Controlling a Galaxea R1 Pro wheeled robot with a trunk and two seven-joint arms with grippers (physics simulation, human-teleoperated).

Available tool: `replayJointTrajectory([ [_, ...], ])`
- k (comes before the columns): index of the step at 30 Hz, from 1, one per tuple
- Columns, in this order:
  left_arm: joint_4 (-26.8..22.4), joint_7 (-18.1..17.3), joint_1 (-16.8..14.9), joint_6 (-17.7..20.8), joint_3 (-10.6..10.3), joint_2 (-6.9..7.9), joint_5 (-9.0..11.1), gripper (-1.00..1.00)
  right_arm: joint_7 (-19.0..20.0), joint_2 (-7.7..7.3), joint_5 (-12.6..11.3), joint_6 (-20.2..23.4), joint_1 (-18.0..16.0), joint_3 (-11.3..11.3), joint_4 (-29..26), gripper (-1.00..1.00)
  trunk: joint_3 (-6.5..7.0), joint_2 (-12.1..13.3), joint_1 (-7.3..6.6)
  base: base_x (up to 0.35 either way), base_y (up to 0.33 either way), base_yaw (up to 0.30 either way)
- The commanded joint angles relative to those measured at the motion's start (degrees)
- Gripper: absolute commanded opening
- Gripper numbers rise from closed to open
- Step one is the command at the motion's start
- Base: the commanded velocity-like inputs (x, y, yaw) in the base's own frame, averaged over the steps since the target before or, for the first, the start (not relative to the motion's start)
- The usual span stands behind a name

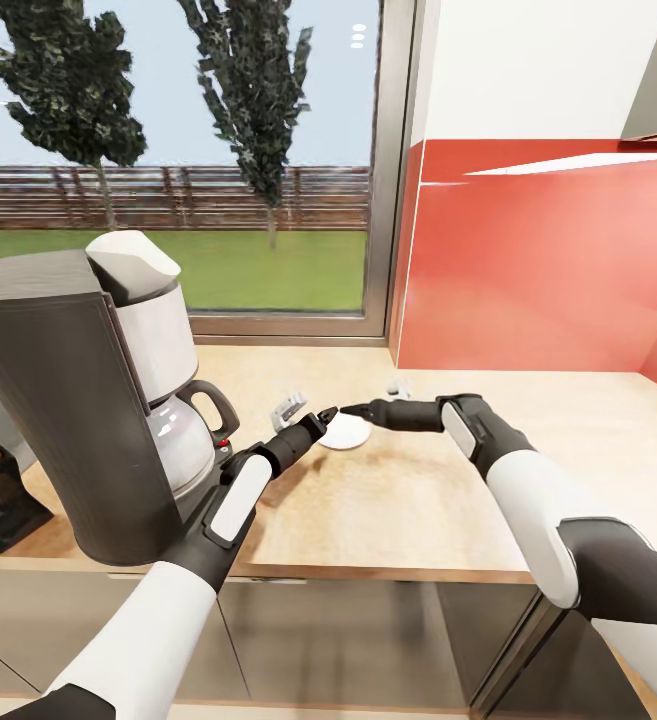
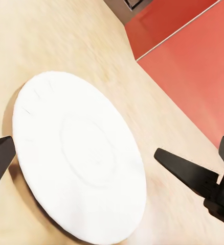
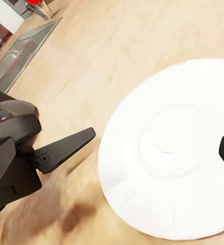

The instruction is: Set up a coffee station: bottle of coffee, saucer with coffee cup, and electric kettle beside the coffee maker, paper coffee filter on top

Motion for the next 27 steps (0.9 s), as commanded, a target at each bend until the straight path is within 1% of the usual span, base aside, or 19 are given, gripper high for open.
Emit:
replayJointTrajectory([
  [1, -0.1, 0.5, -0.03, 0.17, -0.06, 0.0, 0.59, 1.0, -0.13, -0.02, -0.52, 0.39, -0.04, 0.22, 0.03, 1.0, -0.06, -0.03, 0.0, 0.0, 0.0, 0.0],
  [4, -0.1, 0.5, -0.03, 0.17, -0.1, 0.0, 0.59, 1.0, -0.16, 0.01, -0.53, 0.35, -0.04, 0.2, 0.18, 1.0, -0.06, -0.03, 0.0, 0.0, 0.0, 0.0],
  [10, -0.1, 0.51, -0.03, 0.17, -0.12, 0.0, 0.59, 1.0, -2.04, -0.08, -0.53, 0.33, -0.04, 0.12, 0.19, 1.0, -0.06, -0.03, 0.0, 0.0, 0.0, 0.0],
  [23, -0.1, 0.51, -0.04, 0.17, -0.12, 0.0, 0.59, 1.0, -2.72, -1.15, -0.48, 0.41, -0.04, 0.16, -0.09, 1.0, -0.06, -0.03, 0.0, 0.0, 0.0, 0.0],
  [24, -0.1, 0.51, -0.04, 0.17, -0.17, 0.0, 0.59, 1.0, -3.39, -1.42, -0.46, 0.41, -0.04, 0.18, -0.07, 1.0, -0.06, -0.03, 0.0, 0.0, 0.0, 0.0],
  [26, -0.1, 0.49, -0.04, 0.17, -0.18, 0.0, 0.59, 1.0, -4.42, -1.48, -0.46, 0.42, -0.04, 0.19, -0.05, 1.0, -0.06, -0.03, 0.0, 0.0, 0.0, 0.0],
  [27, -0.1, 0.49, -0.04, 0.17, -0.19, 0.0, 0.59, 1.0, -6.0, -1.46, -0.47, 0.42, -0.04, 0.19, -0.03, 1.0, -0.06, -0.03, 0.0, 0.0, 0.0, 0.0],
])
